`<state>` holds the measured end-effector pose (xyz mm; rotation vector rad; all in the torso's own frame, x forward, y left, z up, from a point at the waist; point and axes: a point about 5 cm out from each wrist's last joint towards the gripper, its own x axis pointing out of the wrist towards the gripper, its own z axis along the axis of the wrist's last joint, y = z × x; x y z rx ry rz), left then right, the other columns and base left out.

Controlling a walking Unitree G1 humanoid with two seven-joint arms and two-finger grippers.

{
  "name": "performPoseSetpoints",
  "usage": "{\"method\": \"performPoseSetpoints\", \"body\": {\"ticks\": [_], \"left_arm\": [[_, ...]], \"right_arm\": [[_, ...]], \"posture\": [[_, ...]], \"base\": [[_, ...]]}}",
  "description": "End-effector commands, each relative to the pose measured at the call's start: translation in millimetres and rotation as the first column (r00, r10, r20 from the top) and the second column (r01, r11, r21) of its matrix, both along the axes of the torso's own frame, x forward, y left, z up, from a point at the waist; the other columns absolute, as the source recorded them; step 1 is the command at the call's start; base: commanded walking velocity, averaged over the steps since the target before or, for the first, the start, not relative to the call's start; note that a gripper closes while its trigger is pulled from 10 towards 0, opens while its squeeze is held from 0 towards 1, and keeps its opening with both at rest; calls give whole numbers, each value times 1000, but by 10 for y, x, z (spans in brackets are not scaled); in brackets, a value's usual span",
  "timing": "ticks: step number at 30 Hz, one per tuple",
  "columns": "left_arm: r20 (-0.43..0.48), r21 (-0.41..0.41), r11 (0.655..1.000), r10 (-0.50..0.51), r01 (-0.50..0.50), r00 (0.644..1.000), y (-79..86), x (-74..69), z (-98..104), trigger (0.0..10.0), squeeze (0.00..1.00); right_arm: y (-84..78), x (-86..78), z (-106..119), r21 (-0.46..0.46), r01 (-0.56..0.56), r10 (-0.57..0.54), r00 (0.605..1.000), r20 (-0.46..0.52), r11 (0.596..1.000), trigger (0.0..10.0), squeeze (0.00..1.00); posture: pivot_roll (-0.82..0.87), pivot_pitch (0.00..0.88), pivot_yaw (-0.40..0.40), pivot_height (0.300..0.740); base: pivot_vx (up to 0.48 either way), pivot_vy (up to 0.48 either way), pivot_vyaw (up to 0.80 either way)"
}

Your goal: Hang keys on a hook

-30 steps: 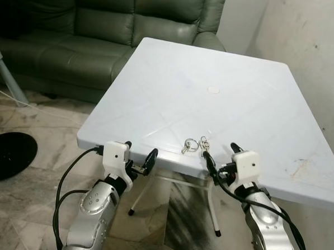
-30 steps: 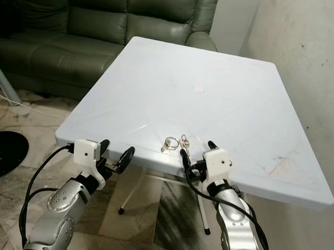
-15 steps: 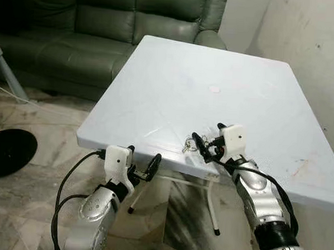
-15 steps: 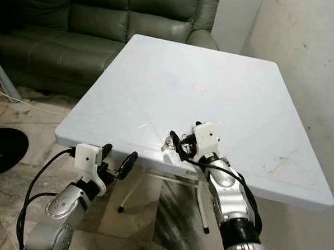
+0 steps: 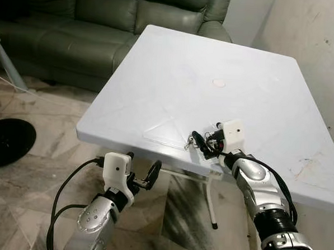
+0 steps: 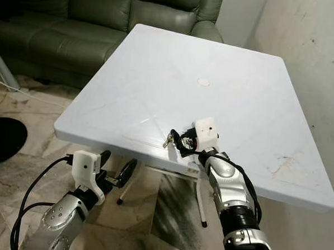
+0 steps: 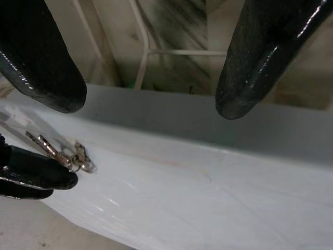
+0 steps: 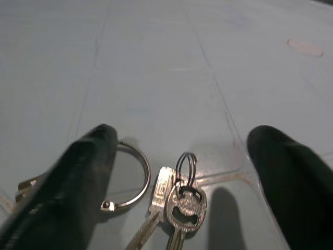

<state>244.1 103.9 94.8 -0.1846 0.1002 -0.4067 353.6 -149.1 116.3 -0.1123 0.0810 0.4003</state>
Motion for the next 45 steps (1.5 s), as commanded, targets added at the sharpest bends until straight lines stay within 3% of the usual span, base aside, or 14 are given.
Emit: {"method": "performPoseSetpoints", "body": {"ticks": [1,24,25,26,42,43,44,45], "left_arm": [[0,6,1000,-4,4,1000,-39,-38,21,10000,0],[-22,2,1000,19,-19,1000,-51,-82,30,10000,0],[-23,3,1000,21,-21,1000,-50,-80,30,10000,0],[-24,2,1000,21,-21,999,-50,-80,30,10000,0],[-24,5,1000,25,-25,999,-51,-59,39,10000,0],[-24,5,1000,26,-26,999,-51,-58,40,10000,0],[-25,5,1000,26,-26,999,-50,-58,40,10000,0],[-24,5,1000,27,-26,999,-50,-56,40,10000,0]], "right_arm": [[-81,14,2,13,26,-26,999,-18,1000,0,0],[-130,31,67,42,15,-16,1000,8,999,0,0],[-129,26,77,39,-11,10,1000,21,999,7176,0],[-134,25,71,50,-16,15,1000,11,999,10000,0],[-183,21,118,87,-59,55,998,39,995,10000,0],[-187,18,115,88,-60,57,998,37,994,8667,0],[-191,16,112,90,-61,58,998,35,994,8667,0],[-196,14,111,94,-61,58,998,36,994,5686,0]], "posture": [[73,168,-134,714],[69,194,-145,714],[69,197,-145,714],[68,197,-145,714],[66,202,-140,714],[66,202,-139,714],[66,202,-139,714],[66,202,-140,714]], "base": [[0,0,0],[0,0,0],[0,0,0],[0,0,0],[0,0,0],[0,0,0],[0,0,0],[0,0,0]]}}
